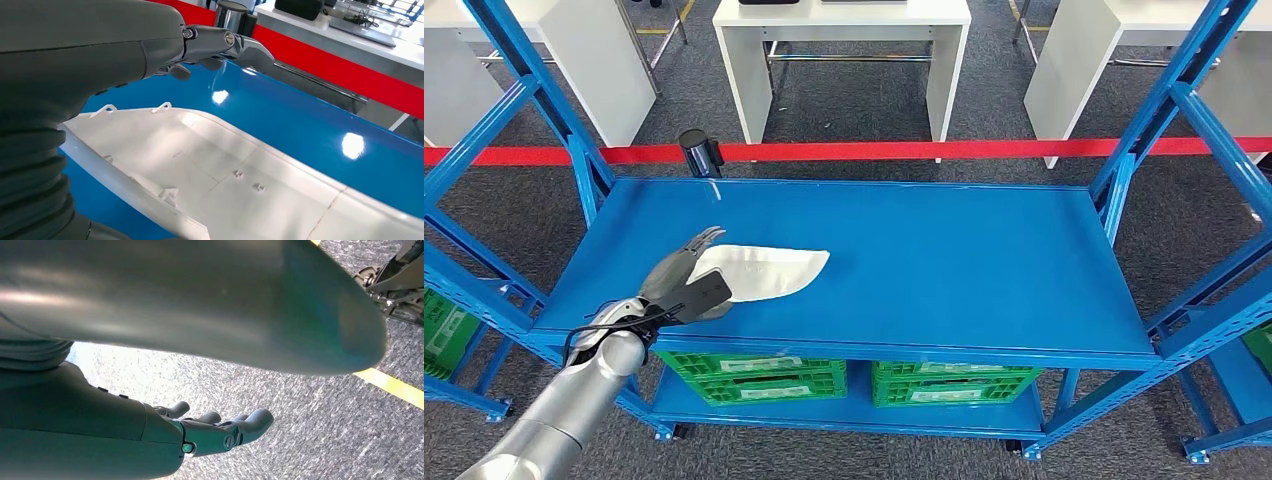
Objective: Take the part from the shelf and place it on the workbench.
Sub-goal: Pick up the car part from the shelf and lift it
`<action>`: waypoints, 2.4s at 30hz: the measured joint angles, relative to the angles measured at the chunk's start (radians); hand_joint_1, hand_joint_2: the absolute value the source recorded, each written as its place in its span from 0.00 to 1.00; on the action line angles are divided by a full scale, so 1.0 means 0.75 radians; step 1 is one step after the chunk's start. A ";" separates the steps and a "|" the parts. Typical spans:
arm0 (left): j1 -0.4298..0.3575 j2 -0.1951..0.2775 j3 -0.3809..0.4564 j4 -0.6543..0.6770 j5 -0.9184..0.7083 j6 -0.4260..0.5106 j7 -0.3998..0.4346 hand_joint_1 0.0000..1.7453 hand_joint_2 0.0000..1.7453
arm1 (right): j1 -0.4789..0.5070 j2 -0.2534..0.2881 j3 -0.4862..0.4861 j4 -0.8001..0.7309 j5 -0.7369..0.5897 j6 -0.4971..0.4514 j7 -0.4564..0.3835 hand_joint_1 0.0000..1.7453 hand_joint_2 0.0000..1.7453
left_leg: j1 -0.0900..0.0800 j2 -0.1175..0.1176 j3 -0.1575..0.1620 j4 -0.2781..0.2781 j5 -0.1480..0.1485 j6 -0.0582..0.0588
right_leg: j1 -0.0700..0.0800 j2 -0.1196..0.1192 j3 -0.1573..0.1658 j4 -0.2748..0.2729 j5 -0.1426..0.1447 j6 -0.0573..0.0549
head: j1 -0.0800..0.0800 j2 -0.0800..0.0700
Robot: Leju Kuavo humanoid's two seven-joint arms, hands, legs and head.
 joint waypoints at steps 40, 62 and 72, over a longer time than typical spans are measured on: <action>-0.187 0.001 -0.106 0.284 0.043 -0.060 0.004 0.03 1.00 | 0.006 0.001 -0.025 0.004 -0.013 0.004 -0.006 0.00 0.00 | 0.000 0.000 0.000 0.000 0.000 0.000 | 0.000 0.000 0.000 0.000 0.000 0.000 | 0.000 0.000; -0.299 0.007 -0.182 0.366 -0.008 -0.109 -0.042 1.00 1.00 | 0.006 0.031 -0.037 0.007 -0.042 0.005 -0.024 0.00 0.00 | 0.000 0.000 0.000 0.000 0.000 0.000 | 0.000 0.000 0.001 0.000 0.000 0.000 | 0.000 0.000; -0.312 0.023 -0.190 0.360 0.000 -0.084 -0.042 1.00 1.00 | 0.006 0.034 -0.048 0.007 -0.051 0.005 -0.036 0.00 0.00 | 0.000 0.000 0.001 0.000 0.000 0.000 | 0.000 0.000 0.001 0.000 0.000 0.000 | 0.000 0.000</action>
